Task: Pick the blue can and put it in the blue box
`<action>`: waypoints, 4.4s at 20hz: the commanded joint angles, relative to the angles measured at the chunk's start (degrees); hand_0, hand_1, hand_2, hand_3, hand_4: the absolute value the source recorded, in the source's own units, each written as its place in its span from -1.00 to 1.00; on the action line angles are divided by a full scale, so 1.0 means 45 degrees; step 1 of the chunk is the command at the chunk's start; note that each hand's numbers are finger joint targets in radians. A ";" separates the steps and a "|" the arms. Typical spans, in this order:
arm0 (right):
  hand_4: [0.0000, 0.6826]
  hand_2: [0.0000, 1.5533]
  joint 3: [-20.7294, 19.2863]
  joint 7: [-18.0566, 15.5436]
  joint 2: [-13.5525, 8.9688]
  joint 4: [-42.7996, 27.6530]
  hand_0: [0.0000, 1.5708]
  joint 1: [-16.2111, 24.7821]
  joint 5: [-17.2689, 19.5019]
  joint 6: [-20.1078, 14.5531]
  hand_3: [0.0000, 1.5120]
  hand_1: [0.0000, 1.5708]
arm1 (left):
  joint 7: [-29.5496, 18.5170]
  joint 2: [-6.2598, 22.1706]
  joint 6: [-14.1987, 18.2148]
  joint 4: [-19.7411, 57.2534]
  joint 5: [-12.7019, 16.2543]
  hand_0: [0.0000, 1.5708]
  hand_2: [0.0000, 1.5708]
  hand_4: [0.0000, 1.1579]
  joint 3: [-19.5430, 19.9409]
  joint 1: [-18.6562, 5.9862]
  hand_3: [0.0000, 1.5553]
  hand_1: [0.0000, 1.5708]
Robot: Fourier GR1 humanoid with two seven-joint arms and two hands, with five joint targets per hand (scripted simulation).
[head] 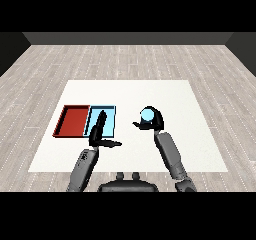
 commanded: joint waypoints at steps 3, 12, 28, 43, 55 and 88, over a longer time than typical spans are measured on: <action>0.63 0.89 0.1570 0.0648 0.0063 -0.1161 0.84 0.0234 -0.0183 -0.1300 0.83 0.84 | 0.0109 -0.0010 0.0793 0.0796 0.0737 -1.00 -1.00 -1.00 -0.0904 -0.1121 -1.00 -1.00; 0.61 0.89 0.2284 0.0794 0.0067 -0.1128 0.86 -0.0536 -0.0966 -0.1762 0.82 0.86 | -0.0550 -0.0009 0.1267 0.1962 0.0846 -1.00 -1.00 -1.00 -0.1961 -0.1527 -1.00 -1.00; 0.62 0.88 0.2559 0.0319 0.0068 -0.0533 0.83 -0.0807 -0.1430 -0.1162 0.80 0.83 | -0.1260 -0.0010 0.2534 0.4809 0.2968 -1.00 -1.00 -1.00 -0.3144 -0.3491 -1.00 -1.00; 0.61 0.88 0.3061 0.0001 0.0068 -0.0754 0.81 -0.0581 -0.1679 -0.0958 0.82 0.81 | -0.0307 -0.0010 0.3638 0.5225 0.3889 -1.00 -1.00 -1.00 -0.4192 -0.4799 -1.00 -1.00; 0.56 0.89 0.4250 -0.0040 0.0066 -0.0330 0.83 -0.1230 -0.2446 -0.2362 0.83 0.83 | -0.0899 -0.0005 0.4648 0.6270 0.5223 -1.00 -1.00 -1.00 -0.5180 -0.5969 -1.00 -1.00; -0.68 -0.07 0.4500 0.0114 0.0057 0.0478 -0.08 -0.1988 -0.2391 -0.2348 -0.67 -0.08 | -0.0575 0.0006 0.6955 0.7111 0.4731 1.00 0.99 0.97 -0.4897 -0.6395 0.89 1.00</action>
